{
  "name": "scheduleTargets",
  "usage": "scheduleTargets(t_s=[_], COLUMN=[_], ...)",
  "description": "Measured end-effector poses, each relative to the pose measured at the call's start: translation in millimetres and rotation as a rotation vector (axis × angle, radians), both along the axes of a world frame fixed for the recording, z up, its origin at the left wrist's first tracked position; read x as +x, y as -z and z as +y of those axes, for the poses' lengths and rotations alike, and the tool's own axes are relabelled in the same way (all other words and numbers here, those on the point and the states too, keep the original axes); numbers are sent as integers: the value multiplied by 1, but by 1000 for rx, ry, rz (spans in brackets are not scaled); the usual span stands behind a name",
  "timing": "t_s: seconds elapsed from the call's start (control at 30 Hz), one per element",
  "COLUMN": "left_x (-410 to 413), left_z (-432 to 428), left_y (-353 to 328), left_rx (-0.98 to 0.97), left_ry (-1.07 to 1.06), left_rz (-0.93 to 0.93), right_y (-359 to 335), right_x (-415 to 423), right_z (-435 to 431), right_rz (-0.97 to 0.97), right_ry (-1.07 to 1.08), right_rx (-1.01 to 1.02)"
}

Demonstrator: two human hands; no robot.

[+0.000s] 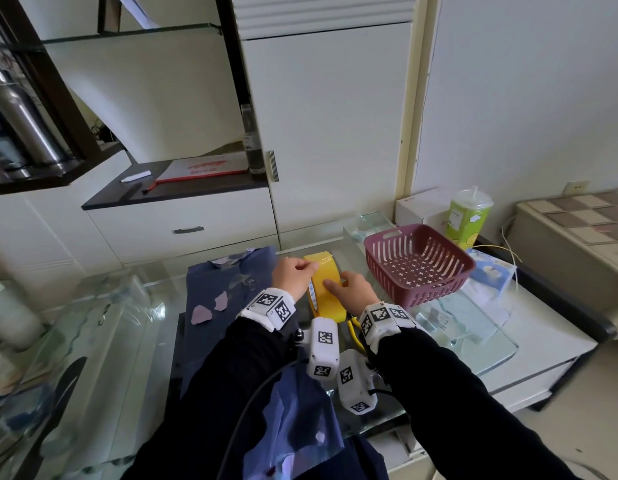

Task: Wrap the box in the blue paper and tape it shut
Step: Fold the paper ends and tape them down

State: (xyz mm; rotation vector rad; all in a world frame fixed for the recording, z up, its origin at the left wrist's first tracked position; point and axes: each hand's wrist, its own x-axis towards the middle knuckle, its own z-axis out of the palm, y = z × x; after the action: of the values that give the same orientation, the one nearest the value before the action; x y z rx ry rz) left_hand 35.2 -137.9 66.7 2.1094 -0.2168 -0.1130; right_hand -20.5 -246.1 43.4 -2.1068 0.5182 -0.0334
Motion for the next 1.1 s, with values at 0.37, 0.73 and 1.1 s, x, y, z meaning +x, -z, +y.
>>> scheduleTargets(t_s=[0.37,0.73,1.1], left_x=[13,9,6], left_z=[-7,-25,-22], left_y=[-18,-10,-5], left_rx=[-104,-246,-583], left_ry=[-29,-19,-75], left_rz=[358,433,480], right_y=[7,17,25], right_x=[-1,-6,-16], right_z=[-3,-10,-5], right_rz=[1,8,-21], right_ry=[3,22,30], right_rx=[50,57,101])
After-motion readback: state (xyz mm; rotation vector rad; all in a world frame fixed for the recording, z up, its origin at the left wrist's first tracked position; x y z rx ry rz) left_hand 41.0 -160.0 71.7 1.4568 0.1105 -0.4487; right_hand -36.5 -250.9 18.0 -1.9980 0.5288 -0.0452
